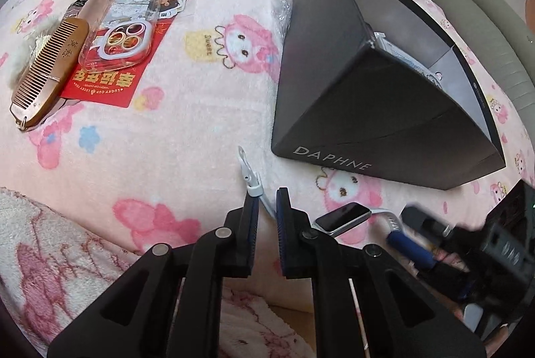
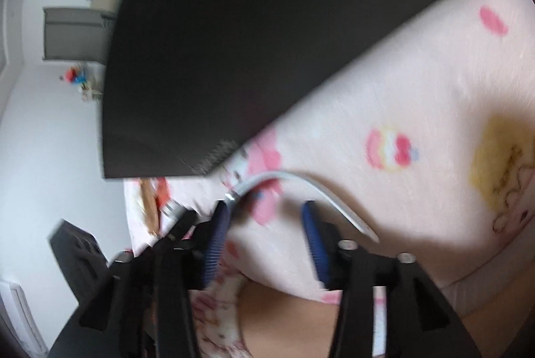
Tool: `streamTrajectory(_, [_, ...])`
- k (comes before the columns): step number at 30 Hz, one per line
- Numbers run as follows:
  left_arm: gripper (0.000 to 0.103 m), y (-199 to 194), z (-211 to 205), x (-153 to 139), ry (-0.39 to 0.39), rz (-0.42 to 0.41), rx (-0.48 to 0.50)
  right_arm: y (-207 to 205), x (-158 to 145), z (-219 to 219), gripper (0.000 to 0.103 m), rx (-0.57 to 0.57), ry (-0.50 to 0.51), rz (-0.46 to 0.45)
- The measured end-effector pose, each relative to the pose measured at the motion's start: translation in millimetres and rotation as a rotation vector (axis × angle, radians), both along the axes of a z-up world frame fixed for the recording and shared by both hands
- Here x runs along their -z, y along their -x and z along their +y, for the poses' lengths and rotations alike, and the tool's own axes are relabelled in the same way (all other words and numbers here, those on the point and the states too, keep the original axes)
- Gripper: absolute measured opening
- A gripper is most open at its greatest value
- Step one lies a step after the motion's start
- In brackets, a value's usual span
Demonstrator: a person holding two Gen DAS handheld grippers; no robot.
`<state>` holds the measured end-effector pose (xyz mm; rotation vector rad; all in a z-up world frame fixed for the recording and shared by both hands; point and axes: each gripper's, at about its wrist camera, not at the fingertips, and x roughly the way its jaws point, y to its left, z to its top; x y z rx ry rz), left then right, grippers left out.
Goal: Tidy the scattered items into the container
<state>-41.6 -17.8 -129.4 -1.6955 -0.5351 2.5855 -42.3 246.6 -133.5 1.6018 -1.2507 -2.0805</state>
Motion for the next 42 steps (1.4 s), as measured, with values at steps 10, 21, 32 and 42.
streamTrajectory(10, [0.01, -18.3, -14.5, -14.2, -0.088, 0.09, 0.008, 10.9, 3.7, -21.8, 0.013, -0.039, -0.154, 0.066])
streamTrajectory(21, [0.014, -11.7, -9.7, -3.1, 0.036, -0.028, -0.01, -5.9, -9.0, -27.4, 0.007, -0.151, -0.389, 0.056])
streamTrajectory(32, [0.028, -13.3, -12.1, -5.4, 0.002, -0.014, 0.005, -12.5, 8.9, 2.1, 0.041, 0.059, -0.024, -0.003])
streamTrajectory(42, [0.034, -5.9, -13.0, 2.3, 0.005, -0.075, 0.008, -5.9, 29.6, -9.9, 0.024, 0.217, -0.059, -0.083])
